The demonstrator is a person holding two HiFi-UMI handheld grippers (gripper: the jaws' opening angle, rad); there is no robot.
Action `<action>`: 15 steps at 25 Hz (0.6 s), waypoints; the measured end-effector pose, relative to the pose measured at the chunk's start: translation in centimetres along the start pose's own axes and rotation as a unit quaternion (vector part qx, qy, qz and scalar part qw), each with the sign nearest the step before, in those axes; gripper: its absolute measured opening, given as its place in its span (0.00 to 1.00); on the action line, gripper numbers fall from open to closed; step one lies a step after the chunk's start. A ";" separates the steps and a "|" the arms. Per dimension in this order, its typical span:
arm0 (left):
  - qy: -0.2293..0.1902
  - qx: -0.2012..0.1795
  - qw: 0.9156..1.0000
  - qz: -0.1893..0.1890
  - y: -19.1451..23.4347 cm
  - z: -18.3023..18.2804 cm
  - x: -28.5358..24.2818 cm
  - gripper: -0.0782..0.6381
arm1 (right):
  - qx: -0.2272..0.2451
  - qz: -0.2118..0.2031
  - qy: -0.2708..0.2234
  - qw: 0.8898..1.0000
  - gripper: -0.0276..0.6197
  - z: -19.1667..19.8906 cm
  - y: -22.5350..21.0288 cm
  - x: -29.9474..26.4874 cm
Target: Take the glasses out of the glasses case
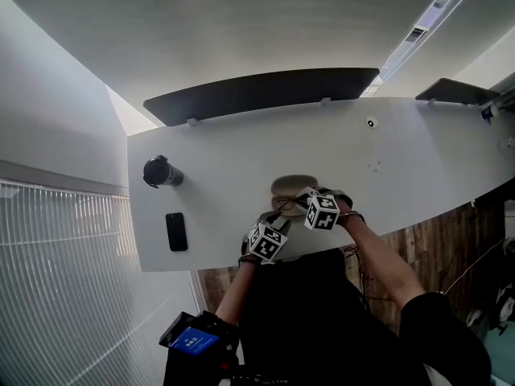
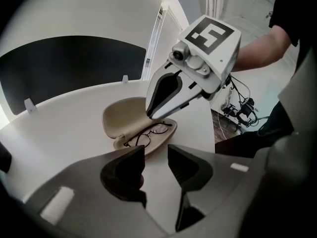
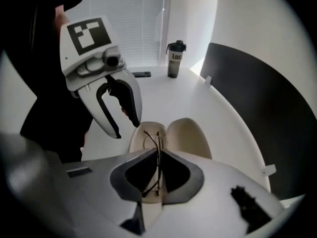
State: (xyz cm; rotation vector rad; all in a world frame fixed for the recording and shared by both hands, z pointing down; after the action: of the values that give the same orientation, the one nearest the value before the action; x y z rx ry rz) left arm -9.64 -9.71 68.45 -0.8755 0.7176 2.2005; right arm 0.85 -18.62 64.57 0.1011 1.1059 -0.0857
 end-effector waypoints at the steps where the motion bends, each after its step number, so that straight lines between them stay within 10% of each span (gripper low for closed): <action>1: -0.001 0.001 1.000 -0.001 0.1 0.0 0.1 0.32 | 0.011 -0.006 0.015 1.000 0.08 0.0 0.0 -0.6; 15: -0.004 -0.001 1.000 0.007 0.7 -0.1 -0.9 0.32 | 0.042 -0.043 0.119 0.991 0.15 0.5 -0.1 -5.4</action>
State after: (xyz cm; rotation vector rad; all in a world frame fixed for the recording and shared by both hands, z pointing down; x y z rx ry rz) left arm -9.61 -10.51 69.25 -0.8644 0.7183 2.2159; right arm -1.14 -18.68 69.60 0.1415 1.3448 -0.2005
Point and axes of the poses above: the fingertips, and each gripper's own axes: x backward along the fingers, y to its left, z out of its underside, the point moved 10 cm from there along x, backward along the fingers, and after that the axes turned 2 degrees about -x, right-handed, at the moved point
